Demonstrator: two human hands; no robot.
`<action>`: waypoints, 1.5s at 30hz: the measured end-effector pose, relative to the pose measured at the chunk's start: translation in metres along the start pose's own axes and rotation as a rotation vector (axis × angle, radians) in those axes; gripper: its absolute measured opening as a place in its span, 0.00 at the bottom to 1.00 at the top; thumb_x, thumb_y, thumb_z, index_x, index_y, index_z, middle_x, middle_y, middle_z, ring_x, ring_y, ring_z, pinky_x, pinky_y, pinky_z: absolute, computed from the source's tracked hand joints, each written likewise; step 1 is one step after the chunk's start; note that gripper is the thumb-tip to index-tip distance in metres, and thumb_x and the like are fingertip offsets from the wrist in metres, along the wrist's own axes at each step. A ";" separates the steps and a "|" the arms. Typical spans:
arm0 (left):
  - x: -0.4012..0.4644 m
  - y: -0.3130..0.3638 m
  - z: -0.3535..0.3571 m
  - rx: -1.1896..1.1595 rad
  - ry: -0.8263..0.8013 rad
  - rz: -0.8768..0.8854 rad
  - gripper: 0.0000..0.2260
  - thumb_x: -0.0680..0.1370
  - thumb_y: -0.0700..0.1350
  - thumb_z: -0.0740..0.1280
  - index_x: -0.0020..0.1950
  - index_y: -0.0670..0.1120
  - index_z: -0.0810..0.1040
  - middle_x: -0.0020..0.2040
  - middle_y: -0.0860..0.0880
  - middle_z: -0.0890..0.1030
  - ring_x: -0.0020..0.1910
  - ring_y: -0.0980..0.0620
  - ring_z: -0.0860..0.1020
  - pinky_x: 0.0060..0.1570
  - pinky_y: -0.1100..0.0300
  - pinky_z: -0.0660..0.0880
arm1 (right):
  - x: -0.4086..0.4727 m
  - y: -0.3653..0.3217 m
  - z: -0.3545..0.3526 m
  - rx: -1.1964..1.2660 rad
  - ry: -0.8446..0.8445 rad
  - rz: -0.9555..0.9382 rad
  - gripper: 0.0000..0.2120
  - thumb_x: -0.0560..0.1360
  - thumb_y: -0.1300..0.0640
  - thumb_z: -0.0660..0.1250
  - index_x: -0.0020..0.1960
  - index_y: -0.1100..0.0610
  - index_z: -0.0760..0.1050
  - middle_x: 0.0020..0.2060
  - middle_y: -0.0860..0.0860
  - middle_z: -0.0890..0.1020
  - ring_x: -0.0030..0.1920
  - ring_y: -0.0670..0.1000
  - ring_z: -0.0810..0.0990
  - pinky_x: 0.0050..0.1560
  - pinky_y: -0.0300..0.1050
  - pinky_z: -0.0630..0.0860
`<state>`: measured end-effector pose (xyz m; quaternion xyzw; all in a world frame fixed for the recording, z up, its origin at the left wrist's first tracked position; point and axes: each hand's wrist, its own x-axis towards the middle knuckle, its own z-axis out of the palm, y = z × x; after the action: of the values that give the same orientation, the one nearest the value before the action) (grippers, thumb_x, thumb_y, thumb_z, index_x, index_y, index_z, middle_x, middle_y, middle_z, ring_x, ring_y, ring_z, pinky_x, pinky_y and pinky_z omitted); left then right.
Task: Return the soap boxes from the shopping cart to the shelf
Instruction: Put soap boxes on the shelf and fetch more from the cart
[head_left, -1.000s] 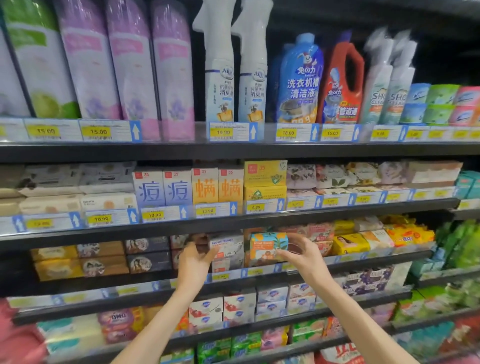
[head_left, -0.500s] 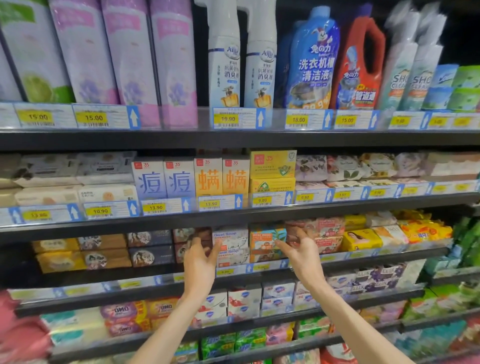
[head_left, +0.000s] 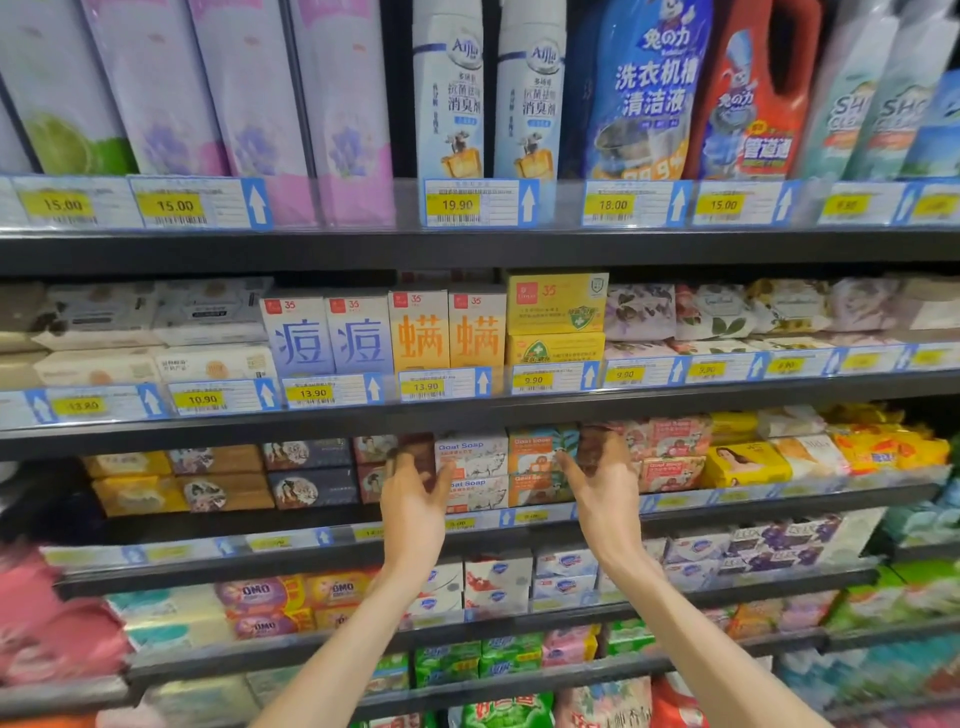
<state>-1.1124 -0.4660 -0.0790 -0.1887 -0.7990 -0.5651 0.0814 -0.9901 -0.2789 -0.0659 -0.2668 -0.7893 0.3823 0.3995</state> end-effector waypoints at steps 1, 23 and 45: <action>0.000 0.001 0.001 -0.002 0.004 -0.005 0.23 0.78 0.55 0.69 0.64 0.40 0.73 0.59 0.45 0.79 0.56 0.48 0.81 0.53 0.50 0.82 | 0.000 0.000 0.000 0.000 0.006 -0.002 0.19 0.78 0.49 0.70 0.63 0.53 0.66 0.50 0.51 0.78 0.47 0.51 0.77 0.48 0.45 0.74; -0.052 0.005 -0.048 0.235 0.111 0.117 0.14 0.81 0.50 0.67 0.66 0.52 0.73 0.61 0.57 0.74 0.63 0.56 0.74 0.62 0.56 0.74 | -0.037 -0.011 -0.006 -0.163 -0.319 -0.446 0.06 0.79 0.52 0.68 0.54 0.51 0.76 0.48 0.43 0.79 0.49 0.43 0.77 0.48 0.42 0.77; -0.353 -0.092 -0.435 1.035 0.347 -0.410 0.28 0.78 0.59 0.64 0.74 0.45 0.71 0.71 0.45 0.74 0.71 0.42 0.71 0.69 0.47 0.70 | -0.335 -0.249 0.218 -0.036 -1.149 -1.410 0.29 0.71 0.39 0.65 0.65 0.57 0.77 0.57 0.54 0.83 0.54 0.57 0.83 0.53 0.49 0.81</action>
<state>-0.8616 -0.9729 -0.1289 0.1293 -0.9664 -0.1280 0.1818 -1.0207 -0.7484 -0.0902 0.5034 -0.8530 0.1109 0.0818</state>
